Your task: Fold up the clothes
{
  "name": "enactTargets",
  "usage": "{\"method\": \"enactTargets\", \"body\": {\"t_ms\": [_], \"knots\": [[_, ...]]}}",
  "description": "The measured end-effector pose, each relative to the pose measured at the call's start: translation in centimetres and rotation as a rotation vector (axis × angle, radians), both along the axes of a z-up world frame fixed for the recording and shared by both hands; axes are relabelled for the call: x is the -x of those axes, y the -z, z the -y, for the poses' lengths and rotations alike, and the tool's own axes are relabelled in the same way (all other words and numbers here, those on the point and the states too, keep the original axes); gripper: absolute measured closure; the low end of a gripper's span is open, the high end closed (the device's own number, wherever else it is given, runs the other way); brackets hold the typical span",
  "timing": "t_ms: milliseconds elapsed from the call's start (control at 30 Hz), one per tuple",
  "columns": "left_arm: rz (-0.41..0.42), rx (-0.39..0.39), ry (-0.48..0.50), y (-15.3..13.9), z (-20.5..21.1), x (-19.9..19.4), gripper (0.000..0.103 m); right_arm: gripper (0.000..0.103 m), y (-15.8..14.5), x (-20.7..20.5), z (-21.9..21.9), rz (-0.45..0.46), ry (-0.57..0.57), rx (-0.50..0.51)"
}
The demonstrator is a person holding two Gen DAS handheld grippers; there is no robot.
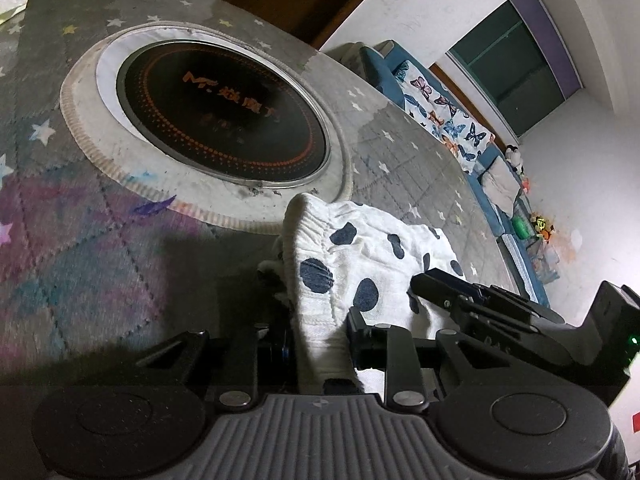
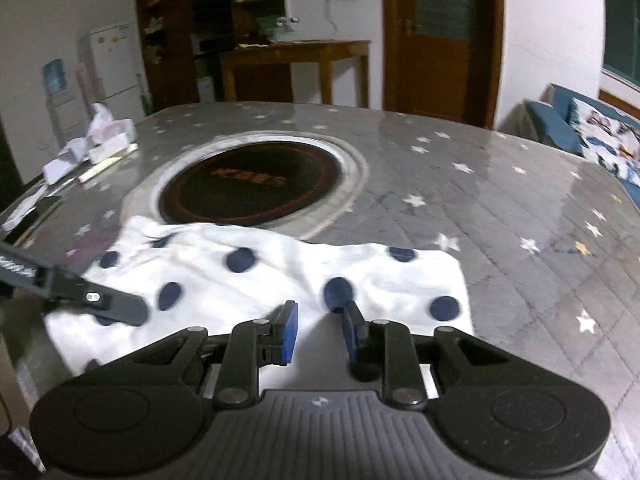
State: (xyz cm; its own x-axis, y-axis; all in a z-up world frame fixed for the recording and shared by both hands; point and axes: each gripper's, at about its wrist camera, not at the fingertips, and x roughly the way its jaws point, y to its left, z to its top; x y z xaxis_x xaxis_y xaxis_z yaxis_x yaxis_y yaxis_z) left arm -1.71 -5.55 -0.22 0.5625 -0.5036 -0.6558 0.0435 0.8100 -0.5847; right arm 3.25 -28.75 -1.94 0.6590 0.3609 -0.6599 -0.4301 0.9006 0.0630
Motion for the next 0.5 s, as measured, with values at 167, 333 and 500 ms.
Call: {"method": "enactTargets", "body": {"t_ms": [167, 333, 500], "knots": [[-0.001, -0.003, 0.008, 0.2, -0.1, -0.3, 0.075, 0.080, -0.8, -1.0, 1.0, 0.014, 0.039, -0.013], [-0.004, 0.003, 0.009, 0.3, -0.2, -0.4, 0.075, 0.080, -0.5, -3.1, 1.2, 0.004, 0.067, -0.005], [-0.006, 0.002, 0.014, 0.2, -0.3, -0.5, 0.075, 0.078, 0.2, -4.4, 2.3, -0.032, 0.105, -0.040]]}}
